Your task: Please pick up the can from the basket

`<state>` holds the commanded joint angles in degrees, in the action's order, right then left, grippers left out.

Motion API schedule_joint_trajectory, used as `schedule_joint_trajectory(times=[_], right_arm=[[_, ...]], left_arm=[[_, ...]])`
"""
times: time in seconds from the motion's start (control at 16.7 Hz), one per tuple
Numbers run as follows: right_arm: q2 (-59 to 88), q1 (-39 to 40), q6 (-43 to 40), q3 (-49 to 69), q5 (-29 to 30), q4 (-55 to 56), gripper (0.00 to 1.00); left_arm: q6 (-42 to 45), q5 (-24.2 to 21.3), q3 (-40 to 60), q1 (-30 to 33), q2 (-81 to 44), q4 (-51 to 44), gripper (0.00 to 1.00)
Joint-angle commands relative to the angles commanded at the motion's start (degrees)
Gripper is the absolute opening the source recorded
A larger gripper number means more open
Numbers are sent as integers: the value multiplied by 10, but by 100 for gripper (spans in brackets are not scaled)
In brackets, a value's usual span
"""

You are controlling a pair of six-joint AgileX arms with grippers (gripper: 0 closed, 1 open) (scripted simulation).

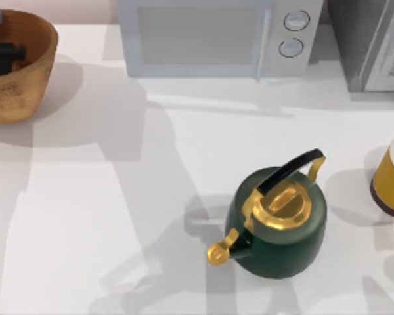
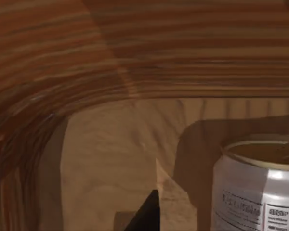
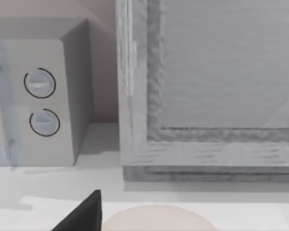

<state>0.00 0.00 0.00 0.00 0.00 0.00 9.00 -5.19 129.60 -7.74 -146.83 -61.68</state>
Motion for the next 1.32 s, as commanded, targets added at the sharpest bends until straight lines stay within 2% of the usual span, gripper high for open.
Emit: schedule_joint_trajectory(times=[0.3, 0.36, 0.96, 1.14, 1.32], right_arm=[[0, 0, 0, 0, 0, 0, 100], [0, 0, 0, 0, 0, 0, 100], [0, 0, 0, 0, 0, 0, 100], [0, 0, 0, 0, 0, 0, 100], [0, 0, 0, 0, 0, 0, 100]], left_arm=[[0, 0, 0, 0, 0, 0, 2], [0, 0, 0, 0, 0, 0, 0], [-3, 2, -4, -1, 27, 1, 0], [-6, 4, -47, 2, 79, 25, 0], [-13, 8, -142, 8, 182, 70, 0]])
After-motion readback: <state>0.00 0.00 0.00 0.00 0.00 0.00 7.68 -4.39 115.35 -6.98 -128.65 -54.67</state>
